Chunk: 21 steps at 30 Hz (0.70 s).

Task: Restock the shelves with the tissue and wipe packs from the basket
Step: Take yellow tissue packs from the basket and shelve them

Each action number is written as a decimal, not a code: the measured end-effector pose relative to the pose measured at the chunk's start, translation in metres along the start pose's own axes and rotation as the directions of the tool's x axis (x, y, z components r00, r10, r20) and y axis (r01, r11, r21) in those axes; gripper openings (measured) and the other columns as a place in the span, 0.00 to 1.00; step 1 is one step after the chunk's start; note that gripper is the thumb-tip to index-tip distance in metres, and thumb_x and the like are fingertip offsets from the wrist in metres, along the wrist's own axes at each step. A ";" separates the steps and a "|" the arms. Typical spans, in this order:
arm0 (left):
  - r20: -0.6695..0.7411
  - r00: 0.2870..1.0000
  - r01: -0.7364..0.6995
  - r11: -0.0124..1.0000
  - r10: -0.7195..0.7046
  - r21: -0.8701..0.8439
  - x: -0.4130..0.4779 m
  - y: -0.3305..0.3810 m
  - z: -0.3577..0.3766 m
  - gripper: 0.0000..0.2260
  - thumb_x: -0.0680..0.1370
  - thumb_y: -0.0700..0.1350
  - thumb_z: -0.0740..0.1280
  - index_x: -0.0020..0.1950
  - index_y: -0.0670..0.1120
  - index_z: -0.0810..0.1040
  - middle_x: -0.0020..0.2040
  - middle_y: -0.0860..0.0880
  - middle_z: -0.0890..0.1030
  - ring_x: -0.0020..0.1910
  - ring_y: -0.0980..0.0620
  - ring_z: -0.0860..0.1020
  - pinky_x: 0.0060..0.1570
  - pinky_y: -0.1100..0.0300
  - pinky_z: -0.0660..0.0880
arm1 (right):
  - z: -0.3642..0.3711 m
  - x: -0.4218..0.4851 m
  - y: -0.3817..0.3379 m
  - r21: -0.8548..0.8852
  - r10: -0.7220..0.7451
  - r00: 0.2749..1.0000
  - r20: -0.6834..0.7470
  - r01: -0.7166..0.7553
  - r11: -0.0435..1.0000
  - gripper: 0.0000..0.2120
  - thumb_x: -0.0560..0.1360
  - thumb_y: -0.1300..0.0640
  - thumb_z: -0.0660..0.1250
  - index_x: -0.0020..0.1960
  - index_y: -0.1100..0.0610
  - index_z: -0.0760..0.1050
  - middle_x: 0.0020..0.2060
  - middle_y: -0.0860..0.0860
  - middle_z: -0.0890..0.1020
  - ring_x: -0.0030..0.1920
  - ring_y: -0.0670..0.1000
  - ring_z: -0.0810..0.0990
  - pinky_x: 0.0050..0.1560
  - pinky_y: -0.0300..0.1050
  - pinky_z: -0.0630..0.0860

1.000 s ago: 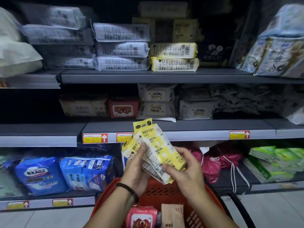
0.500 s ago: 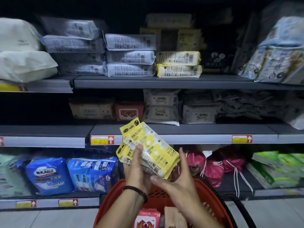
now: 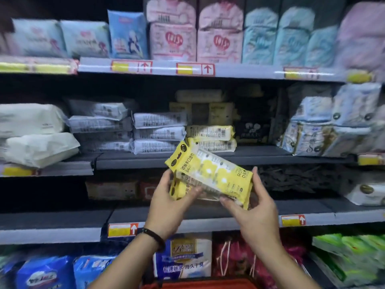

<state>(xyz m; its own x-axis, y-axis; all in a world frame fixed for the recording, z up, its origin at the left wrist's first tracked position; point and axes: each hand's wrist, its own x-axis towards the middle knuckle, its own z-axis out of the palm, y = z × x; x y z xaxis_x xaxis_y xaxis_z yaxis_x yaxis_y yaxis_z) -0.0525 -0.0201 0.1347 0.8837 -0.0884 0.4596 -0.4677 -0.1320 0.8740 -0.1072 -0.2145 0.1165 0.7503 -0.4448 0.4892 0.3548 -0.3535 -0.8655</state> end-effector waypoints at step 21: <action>-0.124 0.990 0.022 0.779 0.072 0.626 0.245 0.051 0.062 0.23 0.78 0.53 0.73 0.60 0.47 0.63 0.47 0.42 0.79 0.42 0.39 0.84 0.33 0.48 0.85 | 0.026 0.269 -0.065 -0.355 0.123 0.986 0.116 -0.075 0.932 0.11 0.82 0.52 0.67 0.54 0.60 0.74 0.49 0.54 0.81 0.54 0.57 0.81 0.55 0.53 0.78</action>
<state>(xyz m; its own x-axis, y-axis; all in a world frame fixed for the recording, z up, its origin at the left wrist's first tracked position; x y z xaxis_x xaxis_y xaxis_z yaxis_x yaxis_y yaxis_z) 0.1396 -0.1095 0.2820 0.8429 0.0256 0.5375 -0.3556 -0.7232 0.5921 0.0865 -0.2898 0.3016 0.8481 -0.3862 0.3628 0.0766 -0.5880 -0.8052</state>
